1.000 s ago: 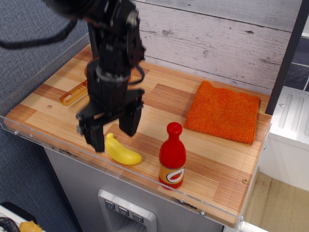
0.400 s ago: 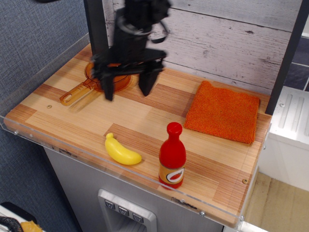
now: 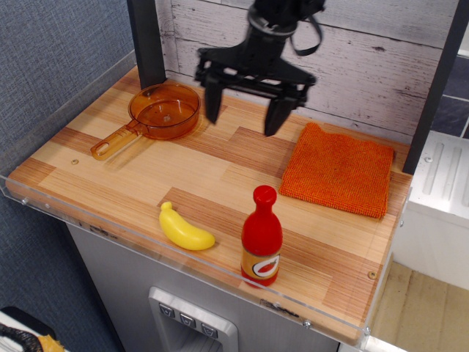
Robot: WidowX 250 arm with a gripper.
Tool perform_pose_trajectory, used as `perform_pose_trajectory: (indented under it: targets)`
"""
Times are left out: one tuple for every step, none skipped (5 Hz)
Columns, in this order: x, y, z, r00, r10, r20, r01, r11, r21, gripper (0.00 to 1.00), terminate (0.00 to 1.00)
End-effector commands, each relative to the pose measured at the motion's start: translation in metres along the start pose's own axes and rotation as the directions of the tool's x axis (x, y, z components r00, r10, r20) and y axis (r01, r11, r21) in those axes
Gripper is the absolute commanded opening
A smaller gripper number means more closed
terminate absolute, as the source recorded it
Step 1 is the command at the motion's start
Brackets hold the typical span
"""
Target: Move the banana to the left side of the bottle.
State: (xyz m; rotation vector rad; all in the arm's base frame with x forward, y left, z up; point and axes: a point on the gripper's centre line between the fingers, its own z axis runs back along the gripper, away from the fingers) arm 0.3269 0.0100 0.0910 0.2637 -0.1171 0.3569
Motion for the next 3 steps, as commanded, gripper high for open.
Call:
perform_pose_trajectory:
  targets:
    - [-0.0287,-0.0292,0.0511,0.976,-0.153,0.157,0.17,0.98,-0.1,1.0,0.0]
    - [-0.0287,-0.0292,0.0511,0.976,-0.153,0.157,0.17,0.98,-0.1,1.0,0.0]
    - [-0.0287,-0.0292,0.0511,0.976,-0.153,0.157,0.17,0.98,-0.1,1.0,1.0]
